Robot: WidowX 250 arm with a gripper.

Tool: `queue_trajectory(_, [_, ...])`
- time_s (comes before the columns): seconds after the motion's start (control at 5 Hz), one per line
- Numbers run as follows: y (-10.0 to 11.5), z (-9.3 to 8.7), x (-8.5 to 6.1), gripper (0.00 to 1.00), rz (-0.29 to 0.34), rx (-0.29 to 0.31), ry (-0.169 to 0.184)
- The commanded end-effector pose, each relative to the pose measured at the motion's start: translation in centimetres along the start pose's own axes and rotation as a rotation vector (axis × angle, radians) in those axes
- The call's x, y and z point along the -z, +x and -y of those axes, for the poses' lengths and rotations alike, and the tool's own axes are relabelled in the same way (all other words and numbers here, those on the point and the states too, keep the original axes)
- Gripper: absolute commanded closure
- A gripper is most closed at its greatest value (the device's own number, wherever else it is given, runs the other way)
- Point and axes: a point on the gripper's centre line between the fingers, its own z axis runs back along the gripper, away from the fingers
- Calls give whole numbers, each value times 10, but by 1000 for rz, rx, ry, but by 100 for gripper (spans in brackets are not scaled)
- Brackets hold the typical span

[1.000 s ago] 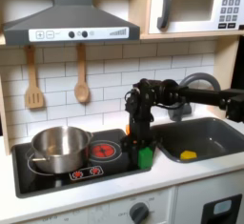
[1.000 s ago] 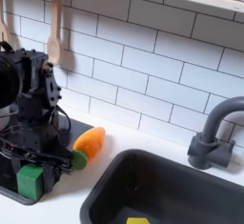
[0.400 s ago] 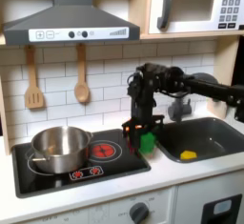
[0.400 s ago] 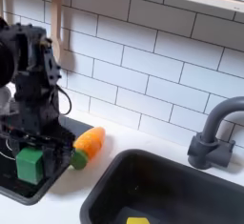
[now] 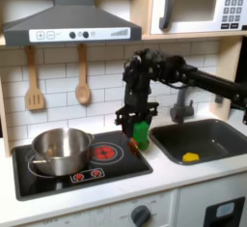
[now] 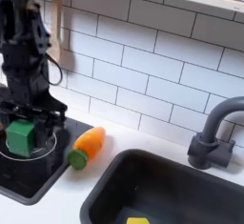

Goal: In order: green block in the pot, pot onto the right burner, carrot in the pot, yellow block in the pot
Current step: 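Put the green block in the pot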

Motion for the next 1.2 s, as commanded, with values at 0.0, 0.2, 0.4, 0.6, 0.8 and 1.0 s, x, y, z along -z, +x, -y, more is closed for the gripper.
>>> queue_trajectory(0.0, [22, -29, -23, 100, 98, -100, 48])
queue_trajectory(0.2, [37, -42, -18, 100, 129, -150, 79])
queue_trajectory(0.4, [53, -53, -9, 100, 146, -166, 108])
queue_trajectory(0.6, [64, -69, -3, 100, 167, -205, 133])
queue_trajectory(0.8, [71, -79, 3, 100, 160, -218, 160])
queue_trajectory(1.0, [74, -86, 6, 100, 159, -228, 165])
